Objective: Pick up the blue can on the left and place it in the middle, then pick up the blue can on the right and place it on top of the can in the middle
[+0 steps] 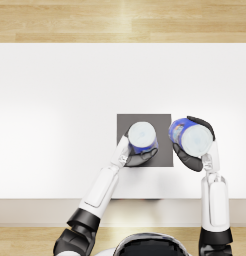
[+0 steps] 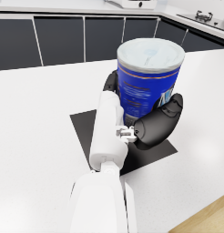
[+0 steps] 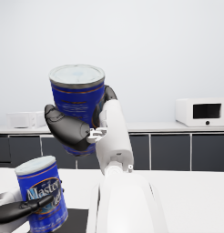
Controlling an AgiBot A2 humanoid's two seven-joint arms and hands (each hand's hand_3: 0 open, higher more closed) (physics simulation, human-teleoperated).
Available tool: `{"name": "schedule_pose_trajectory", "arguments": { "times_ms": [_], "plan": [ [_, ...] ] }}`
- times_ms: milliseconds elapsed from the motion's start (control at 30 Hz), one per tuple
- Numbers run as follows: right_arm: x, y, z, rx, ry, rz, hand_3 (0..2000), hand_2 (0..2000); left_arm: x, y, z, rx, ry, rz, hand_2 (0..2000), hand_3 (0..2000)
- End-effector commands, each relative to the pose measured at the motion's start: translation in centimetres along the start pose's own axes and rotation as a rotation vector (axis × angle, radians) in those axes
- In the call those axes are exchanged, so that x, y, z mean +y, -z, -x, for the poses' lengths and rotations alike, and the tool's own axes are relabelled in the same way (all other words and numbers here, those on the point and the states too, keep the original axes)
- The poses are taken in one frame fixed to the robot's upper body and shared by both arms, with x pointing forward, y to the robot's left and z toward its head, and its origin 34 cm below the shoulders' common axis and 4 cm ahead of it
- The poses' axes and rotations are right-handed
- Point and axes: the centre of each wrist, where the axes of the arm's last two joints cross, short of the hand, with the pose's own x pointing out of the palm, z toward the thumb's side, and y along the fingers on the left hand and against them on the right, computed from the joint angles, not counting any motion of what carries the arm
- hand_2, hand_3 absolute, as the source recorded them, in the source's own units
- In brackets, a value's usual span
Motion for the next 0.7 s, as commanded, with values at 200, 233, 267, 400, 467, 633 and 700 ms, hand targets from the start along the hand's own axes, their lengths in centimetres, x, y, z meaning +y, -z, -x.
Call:
{"name": "schedule_pose_trajectory", "arguments": {
  "times_ms": [200,233,267,400,467,633,700],
  "plan": [
    [-3.1,-3.2,-2.0,-0.026,-0.076,0.146,1520,2000,0.3,2.8,0.5,0.026,-0.001,0.083,639,1193],
    [-3.6,-3.4,-2.3,-0.032,-0.082,0.156,1520,2000,0.3,3.1,0.5,0.018,0.029,0.095,0,867],
    [-3.8,-3.7,-2.5,-0.035,-0.085,0.170,1520,2000,0.3,3.4,0.5,0.008,0.043,0.105,0,540],
    [-4.8,-4.3,-3.8,-0.055,-0.130,0.197,1520,2000,0.2,3.7,0.7,0.013,0.079,0.121,0,0],
    [-4.9,-3.9,-4.1,-0.060,-0.141,0.186,1520,2000,-0.1,3.3,0.7,0.000,0.066,0.088,0,0],
    [-4.9,-2.8,-5.9,-0.079,-0.198,0.141,1520,2000,-3.3,0.3,2.2,-0.029,-0.073,0.050,0,0],
    [-4.6,-2.3,-6.3,-0.082,-0.212,0.119,1520,2000,-5.7,-1.5,3.4,-0.043,-0.150,0.040,0,0]
  ]
}}
